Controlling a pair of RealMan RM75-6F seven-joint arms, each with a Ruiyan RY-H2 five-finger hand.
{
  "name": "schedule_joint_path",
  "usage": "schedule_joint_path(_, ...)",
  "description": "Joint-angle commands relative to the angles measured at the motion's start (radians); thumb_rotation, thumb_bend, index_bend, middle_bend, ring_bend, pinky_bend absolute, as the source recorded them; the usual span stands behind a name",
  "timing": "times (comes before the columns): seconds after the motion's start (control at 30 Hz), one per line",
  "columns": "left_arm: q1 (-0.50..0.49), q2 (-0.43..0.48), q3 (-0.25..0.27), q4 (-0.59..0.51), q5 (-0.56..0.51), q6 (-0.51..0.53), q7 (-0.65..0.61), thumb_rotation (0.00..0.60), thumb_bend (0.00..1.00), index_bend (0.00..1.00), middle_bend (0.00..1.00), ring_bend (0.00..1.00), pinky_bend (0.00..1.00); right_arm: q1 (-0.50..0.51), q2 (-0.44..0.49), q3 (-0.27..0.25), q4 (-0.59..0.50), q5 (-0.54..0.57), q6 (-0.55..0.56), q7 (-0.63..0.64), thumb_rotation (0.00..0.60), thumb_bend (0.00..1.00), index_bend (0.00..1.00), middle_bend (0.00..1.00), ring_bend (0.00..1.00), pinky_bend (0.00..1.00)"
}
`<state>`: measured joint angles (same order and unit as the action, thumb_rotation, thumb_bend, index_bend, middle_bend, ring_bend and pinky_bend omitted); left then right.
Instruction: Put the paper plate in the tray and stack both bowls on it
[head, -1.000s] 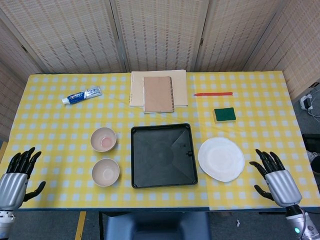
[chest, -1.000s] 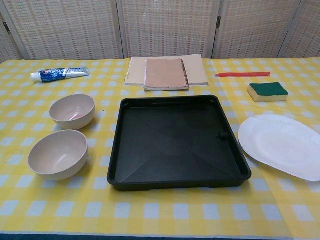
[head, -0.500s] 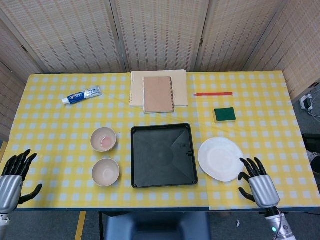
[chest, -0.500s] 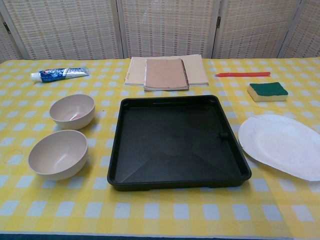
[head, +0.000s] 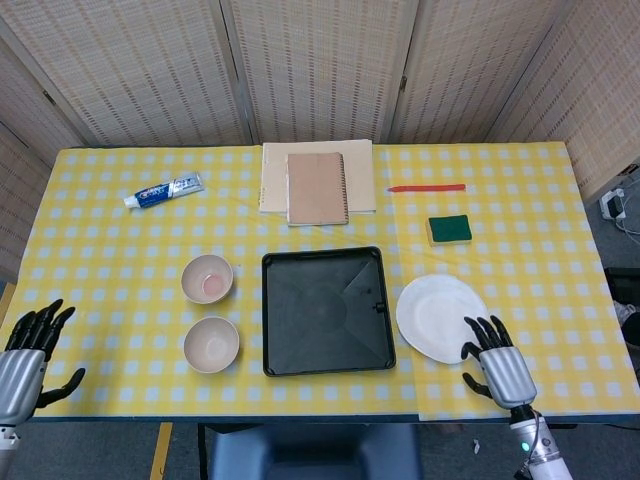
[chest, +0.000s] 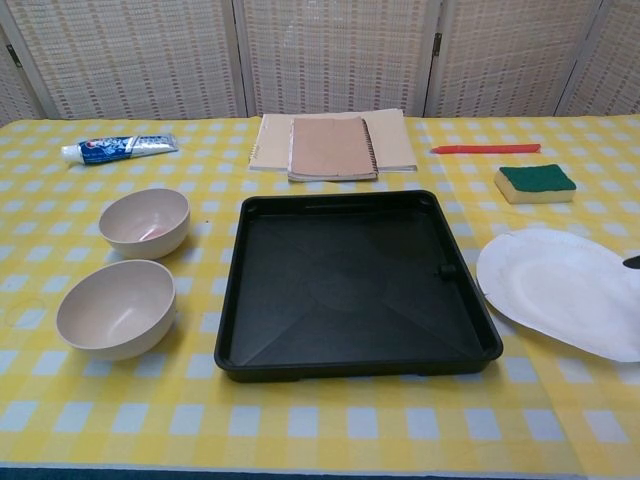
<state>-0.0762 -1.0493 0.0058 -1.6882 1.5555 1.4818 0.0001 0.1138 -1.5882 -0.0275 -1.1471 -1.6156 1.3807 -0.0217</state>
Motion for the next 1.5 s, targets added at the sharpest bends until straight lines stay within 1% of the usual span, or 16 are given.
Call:
schedule_joint_path(0.03, -0.002, 0.0, 0.0, 0.001, 0.0, -0.004, 0.004, 0.6, 0.37, 0.0, 0.0, 0.0, 0.0, 0.01, -0.016, 0.003, 0.021, 0.003, -0.008, 0.004, 0.6, 0.28, 0.53, 0.14, 0.09, 0.0)
schedule_joint_path(0.27, -0.001, 0.0, -0.002, -0.001, -0.007, -0.004, 0.007, 0.6, 0.38, 0.0, 0.0, 0.0, 0.0, 0.027, -0.039, 0.012, 0.051, 0.012, -0.017, 0.018, 0.6, 0.33, 0.55, 0.15, 0.09, 0.0)
schedule_joint_path(0.83, -0.006, -0.004, -0.009, -0.003, -0.03, -0.019, 0.024, 0.6, 0.39, 0.0, 0.0, 0.0, 0.0, 0.06, -0.069, 0.017, 0.082, 0.041, -0.065, 0.021, 0.6, 0.33, 0.57, 0.16, 0.09, 0.0)
schedule_joint_path(1.17, -0.001, -0.005, -0.014, 0.003, -0.03, -0.003, 0.027, 0.6, 0.39, 0.0, 0.0, 0.0, 0.0, 0.077, -0.093, 0.022, 0.114, 0.044, -0.068, 0.005, 0.6, 0.45, 0.64, 0.19, 0.1, 0.0)
schedule_joint_path(1.37, 0.0, -0.005, -0.014, 0.005, -0.027, 0.0, 0.023, 0.6, 0.39, 0.0, 0.0, 0.0, 0.0, 0.081, -0.096, 0.026, 0.118, 0.049, -0.061, -0.001, 0.6, 0.48, 0.67, 0.21, 0.1, 0.0)
schedule_joint_path(1.5, 0.003, -0.003, -0.014, 0.004, -0.025, 0.005, 0.022, 0.6, 0.39, 0.0, 0.0, 0.0, 0.0, 0.079, -0.08, 0.037, 0.098, 0.034, -0.009, 0.024, 0.6, 0.48, 0.67, 0.21, 0.1, 0.0)
